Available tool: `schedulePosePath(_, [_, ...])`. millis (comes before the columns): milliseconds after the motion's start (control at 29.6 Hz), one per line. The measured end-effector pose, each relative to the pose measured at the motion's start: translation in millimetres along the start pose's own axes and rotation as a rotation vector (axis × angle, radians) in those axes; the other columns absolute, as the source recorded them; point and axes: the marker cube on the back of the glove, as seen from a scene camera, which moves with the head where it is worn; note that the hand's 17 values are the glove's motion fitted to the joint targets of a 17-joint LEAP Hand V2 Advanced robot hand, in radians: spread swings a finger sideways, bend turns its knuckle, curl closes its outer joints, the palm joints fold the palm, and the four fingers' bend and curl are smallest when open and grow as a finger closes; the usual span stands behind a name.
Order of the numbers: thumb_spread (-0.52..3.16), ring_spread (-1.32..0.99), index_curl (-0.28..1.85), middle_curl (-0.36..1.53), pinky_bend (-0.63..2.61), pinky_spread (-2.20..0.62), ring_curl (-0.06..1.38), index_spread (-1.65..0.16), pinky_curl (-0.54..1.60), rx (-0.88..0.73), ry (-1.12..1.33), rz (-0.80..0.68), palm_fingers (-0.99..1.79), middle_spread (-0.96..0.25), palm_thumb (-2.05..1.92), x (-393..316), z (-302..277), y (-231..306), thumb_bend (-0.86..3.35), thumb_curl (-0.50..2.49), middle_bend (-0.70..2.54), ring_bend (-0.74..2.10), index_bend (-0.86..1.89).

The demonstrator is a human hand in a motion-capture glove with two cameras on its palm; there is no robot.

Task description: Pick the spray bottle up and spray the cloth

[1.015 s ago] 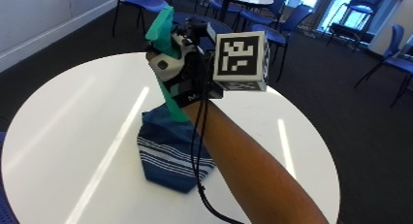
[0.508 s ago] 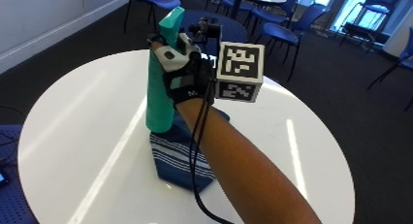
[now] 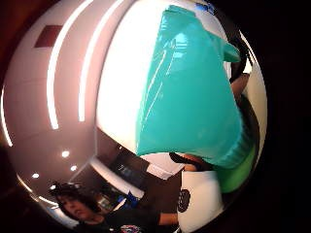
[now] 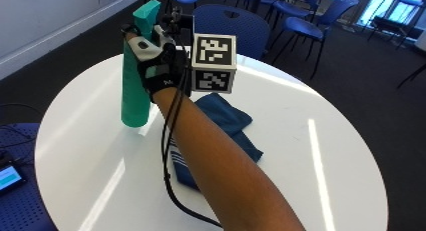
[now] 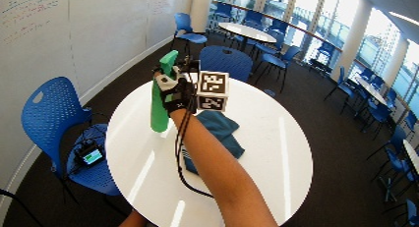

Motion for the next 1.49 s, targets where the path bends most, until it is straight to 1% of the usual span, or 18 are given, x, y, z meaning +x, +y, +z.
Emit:
schedulePosePath(237, [0.43,-0.14,0.51,0.49,0.46,-0.2,0.45,-0.32,0.4,-0.039,0.014,0.039,1.29,-0.12,0.91,11.0,11.4,2.0,-0.03,0.77,0.4,0.55,0.19])
schedulePosePath(406, [0.44,-0.14,0.5,0.49,0.46,-0.22,0.45,-0.32,0.4,-0.041,0.059,0.006,1.29,-0.12,0.91,22.4,9.9,-4.1,-0.03,0.76,0.4,0.55,0.18])
schedulePosePath(744, [0.46,-0.14,0.49,0.5,0.46,-0.24,0.45,-0.32,0.41,-0.037,0.064,-0.042,1.29,-0.13,0.92,5.2,2.0,-9.7,-0.03,0.76,0.39,0.55,0.18])
schedulePosePath(1049, [0.47,-0.15,0.48,0.5,0.46,-0.25,0.44,-0.32,0.41,-0.065,0.076,-0.002,1.28,-0.13,0.92,7.1,8.7,-9.9,-0.03,0.75,0.4,0.54,0.17])
schedulePosePath(1489, [0.5,-0.16,0.47,0.5,0.47,-0.24,0.45,-0.33,0.42,-0.08,0.072,0.011,1.27,-0.17,0.91,4.6,9.8,-10.8,-0.03,0.74,0.39,0.55,0.17])
